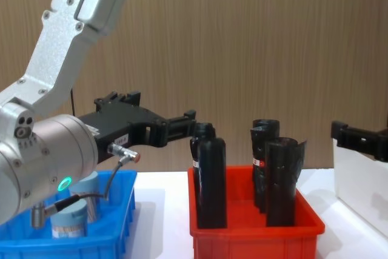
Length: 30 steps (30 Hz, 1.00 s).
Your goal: Pick the cotton swabs from the blue box and place them into the white box.
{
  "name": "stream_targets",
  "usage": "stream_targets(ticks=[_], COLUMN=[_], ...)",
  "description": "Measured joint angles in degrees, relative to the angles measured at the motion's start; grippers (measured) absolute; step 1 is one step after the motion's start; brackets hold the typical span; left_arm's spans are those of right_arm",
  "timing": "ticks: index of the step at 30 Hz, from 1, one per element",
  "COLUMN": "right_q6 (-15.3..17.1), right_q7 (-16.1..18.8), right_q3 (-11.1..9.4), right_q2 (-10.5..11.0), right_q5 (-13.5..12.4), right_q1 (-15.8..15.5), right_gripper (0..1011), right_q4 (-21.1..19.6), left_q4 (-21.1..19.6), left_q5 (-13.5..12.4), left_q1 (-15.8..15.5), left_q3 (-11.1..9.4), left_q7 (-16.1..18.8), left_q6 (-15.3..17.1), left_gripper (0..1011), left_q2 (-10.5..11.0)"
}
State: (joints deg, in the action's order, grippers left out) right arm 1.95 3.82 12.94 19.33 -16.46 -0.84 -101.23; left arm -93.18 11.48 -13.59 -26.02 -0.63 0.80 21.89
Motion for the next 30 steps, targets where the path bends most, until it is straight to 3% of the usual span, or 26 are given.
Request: stream_targets(ticks=[30], right_q6=[0.0], right_q7=[0.0], right_q3=[0.0], right_q2=[0.0], right_q5=[0.0], right_q1=[0.0], right_gripper=[1002], right_q4=[0.0], left_q4=[0.0], left_q5=[0.0], left_q1=[0.0], left_q3=[0.0], left_q7=[0.0], left_q6=[0.0], left_gripper=[1000], left_q2=[0.0])
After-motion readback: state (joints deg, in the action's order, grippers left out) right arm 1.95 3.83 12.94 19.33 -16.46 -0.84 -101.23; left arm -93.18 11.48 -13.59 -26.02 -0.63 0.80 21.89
